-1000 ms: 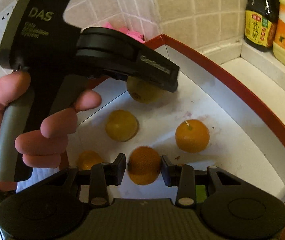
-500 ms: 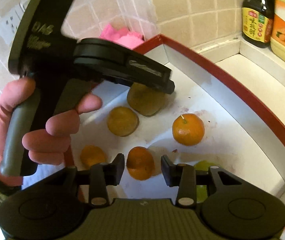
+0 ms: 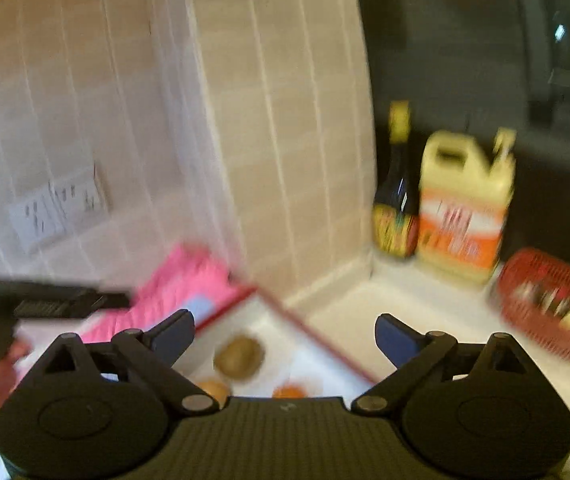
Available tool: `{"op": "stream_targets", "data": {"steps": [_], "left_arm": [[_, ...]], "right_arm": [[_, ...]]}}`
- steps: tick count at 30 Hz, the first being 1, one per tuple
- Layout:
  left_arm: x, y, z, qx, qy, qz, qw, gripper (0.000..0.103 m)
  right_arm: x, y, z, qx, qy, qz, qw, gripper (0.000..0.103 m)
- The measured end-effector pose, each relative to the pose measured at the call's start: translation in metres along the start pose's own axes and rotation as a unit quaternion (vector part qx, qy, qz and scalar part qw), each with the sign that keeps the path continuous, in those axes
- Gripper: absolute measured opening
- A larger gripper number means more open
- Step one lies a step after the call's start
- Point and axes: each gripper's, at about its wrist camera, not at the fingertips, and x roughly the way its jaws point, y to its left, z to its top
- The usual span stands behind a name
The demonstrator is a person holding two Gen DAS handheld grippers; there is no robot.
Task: Organize fruits
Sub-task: 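Carry the kiwi and orange into the red box and release them, then grasp a large orange with the left tool while the right tool grasps a green apple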
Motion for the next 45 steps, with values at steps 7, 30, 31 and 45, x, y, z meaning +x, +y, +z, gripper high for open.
{"op": "stream_targets", "data": {"steps": [7, 30, 31, 45], "left_arm": [[-0.124, 0.053, -0.012, -0.007, -0.057, 0.106, 0.9927, 0.079], [-0.273, 0.132, -0.254, -0.192, 0.039, 0.298, 0.9345, 0.079], [-0.265, 0.130, -0.263, -0.198, 0.049, 0.293, 0.9342, 0.079], [-0.215, 0.121, -0.307, -0.218, 0.102, 0.233, 0.9420, 0.084]], "right_arm": [[-0.034, 0.062, 0.026, -0.054, -0.083, -0.044, 0.994, 0.103], [0.075, 0.276, -0.081, -0.166, 0.152, 0.234, 0.946, 0.103], [0.083, 0.285, -0.086, -0.177, 0.161, 0.236, 0.942, 0.103], [0.163, 0.361, -0.167, -0.263, 0.243, 0.228, 0.905, 0.083]]}}
